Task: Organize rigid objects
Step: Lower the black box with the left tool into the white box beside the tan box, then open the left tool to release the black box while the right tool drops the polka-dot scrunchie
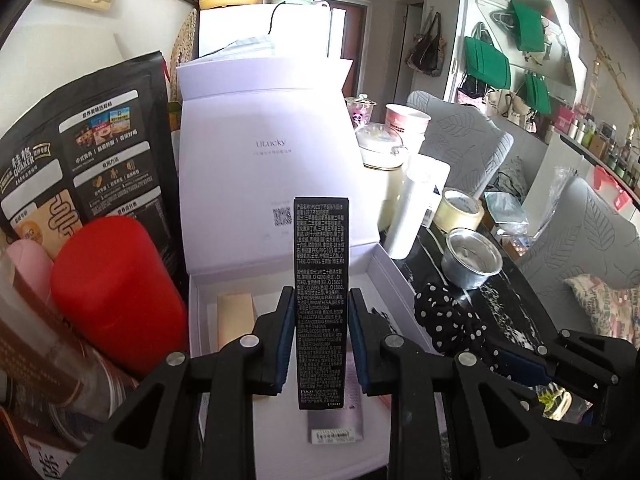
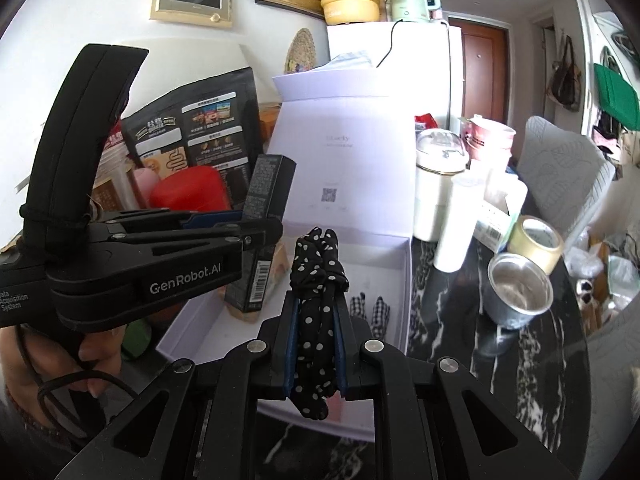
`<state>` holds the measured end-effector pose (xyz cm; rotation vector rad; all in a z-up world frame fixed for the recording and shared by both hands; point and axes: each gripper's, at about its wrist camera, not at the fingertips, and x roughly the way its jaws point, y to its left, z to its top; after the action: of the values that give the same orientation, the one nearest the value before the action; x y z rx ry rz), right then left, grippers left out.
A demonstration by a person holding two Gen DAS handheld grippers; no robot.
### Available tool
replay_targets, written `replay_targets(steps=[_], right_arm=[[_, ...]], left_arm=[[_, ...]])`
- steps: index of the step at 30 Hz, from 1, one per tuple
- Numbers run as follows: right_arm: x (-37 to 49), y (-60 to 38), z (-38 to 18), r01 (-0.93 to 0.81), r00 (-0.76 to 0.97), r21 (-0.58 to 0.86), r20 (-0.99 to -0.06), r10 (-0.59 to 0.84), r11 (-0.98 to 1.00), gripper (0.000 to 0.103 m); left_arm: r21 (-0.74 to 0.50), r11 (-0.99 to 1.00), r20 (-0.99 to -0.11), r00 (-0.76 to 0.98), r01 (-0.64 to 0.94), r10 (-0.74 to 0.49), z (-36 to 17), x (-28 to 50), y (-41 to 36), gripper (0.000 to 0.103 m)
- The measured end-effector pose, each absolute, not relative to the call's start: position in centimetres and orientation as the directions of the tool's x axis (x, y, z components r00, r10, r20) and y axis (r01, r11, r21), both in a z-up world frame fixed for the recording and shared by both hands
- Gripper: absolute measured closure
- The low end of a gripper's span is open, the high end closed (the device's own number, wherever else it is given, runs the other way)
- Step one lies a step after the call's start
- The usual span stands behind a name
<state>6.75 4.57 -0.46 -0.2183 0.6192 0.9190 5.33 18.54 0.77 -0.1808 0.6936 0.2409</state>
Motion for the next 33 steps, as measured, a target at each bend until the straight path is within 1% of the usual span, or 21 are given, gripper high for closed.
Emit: replay_targets(steps=[9,12,15,19,24,30,33], right_arm=[[8.7,6.3,-0.3,-0.794,0.458,0.067,-0.586,0.668,0.604,0.088],[9.6,7.0,-0.6,-0.793,0.457,0.068,-0.591,0.665,0.605,0.088],[10.4,7.7,-1.1,-0.783,0.481,0.036,-0.599,0.641,0.621,0.088],[11.9,8.3,-1.8,-0.782,0.470,0.045,-0.611,0.637,0.621,0.088],[12.8,9.0,-2.7,-0.789,0.451,0.044,-0.636,0.626,0.613,0.088],[13.4,9.8,-4.5,-0.804,0.384,0.072,-0.695,0.607,0.591,0.087],[13.9,10.0,-5.4,-0.793,0.378,0.072,-0.720,0.582,0.605,0.087]], left_arm=[[-0.068,0.953,-0.654,0.735,-0.295,0.181,0.6,7.1,20.0,0.078],[-0.103,0.949,-0.666,0.730,-0.298,0.157,0.0,7.7,20.8,0.078],[-0.090,0.949,-0.677,0.717,-0.302,0.164,-0.8,8.2,21.1,0.078],[-0.115,0.945,-0.698,0.702,-0.305,0.142,-1.9,8.8,21.9,0.078],[-0.080,0.938,-0.731,0.659,-0.338,0.175,-3.6,9.6,22.5,0.078],[-0.067,0.940,-0.793,0.589,-0.334,0.153,-6.0,10.9,22.5,0.078],[-0.050,0.940,-0.798,0.580,-0.337,0.166,-6.6,11.1,22.3,0.078]])
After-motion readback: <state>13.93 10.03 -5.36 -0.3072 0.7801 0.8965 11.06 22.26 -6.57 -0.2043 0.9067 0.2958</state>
